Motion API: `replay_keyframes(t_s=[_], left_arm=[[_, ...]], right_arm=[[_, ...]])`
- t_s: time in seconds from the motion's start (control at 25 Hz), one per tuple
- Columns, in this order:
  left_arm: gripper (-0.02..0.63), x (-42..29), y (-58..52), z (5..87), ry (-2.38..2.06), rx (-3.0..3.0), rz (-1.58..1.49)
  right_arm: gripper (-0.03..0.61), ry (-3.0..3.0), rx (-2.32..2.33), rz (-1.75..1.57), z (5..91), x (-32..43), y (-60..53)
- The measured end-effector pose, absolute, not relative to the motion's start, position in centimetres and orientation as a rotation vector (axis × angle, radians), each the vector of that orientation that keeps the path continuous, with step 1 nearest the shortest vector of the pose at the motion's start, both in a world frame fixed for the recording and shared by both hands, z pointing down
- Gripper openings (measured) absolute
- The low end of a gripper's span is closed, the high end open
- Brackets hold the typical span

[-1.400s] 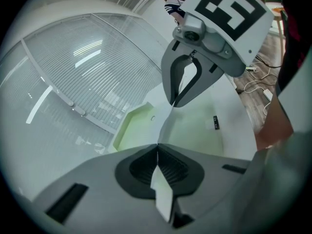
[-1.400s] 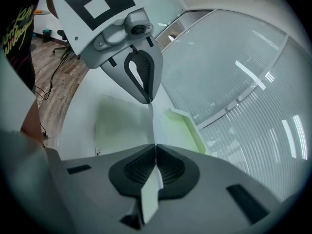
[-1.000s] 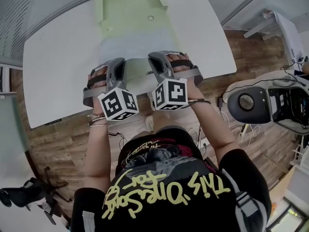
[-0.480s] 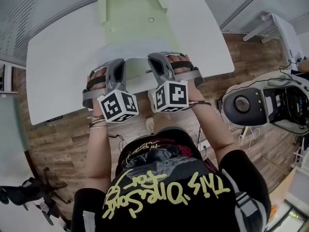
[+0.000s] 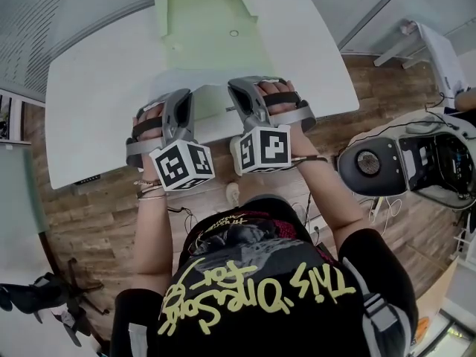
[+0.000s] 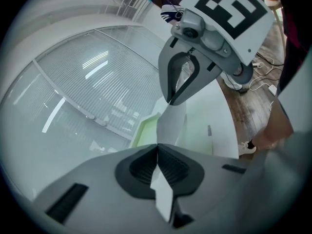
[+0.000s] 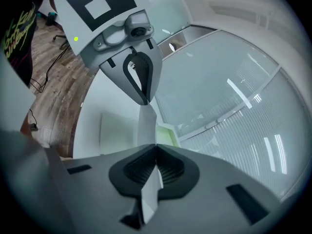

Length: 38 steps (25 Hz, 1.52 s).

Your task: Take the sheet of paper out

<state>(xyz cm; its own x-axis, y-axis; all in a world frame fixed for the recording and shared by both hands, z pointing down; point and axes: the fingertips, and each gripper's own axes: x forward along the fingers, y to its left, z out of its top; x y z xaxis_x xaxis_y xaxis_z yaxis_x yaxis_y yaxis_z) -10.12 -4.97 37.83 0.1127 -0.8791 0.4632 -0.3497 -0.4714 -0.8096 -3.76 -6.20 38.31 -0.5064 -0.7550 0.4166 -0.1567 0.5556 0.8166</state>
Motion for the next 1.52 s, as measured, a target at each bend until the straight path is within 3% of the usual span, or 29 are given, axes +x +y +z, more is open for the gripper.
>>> replay_keyframes(t_s=[0.8,1.52], left_arm=[[0.008,-9.5,-4.0,30.3,1.277,-1.764,-1.230],[0.008,-9.2,-4.1,28.9,1.310,-1.744,-1.204]], right_arm=[[0.009,-1.968,0.816,-1.129,30.6,-3.2,-5.1],[0.008,-1.970,0.821,-1.196,28.8,-2.8,-4.9]])
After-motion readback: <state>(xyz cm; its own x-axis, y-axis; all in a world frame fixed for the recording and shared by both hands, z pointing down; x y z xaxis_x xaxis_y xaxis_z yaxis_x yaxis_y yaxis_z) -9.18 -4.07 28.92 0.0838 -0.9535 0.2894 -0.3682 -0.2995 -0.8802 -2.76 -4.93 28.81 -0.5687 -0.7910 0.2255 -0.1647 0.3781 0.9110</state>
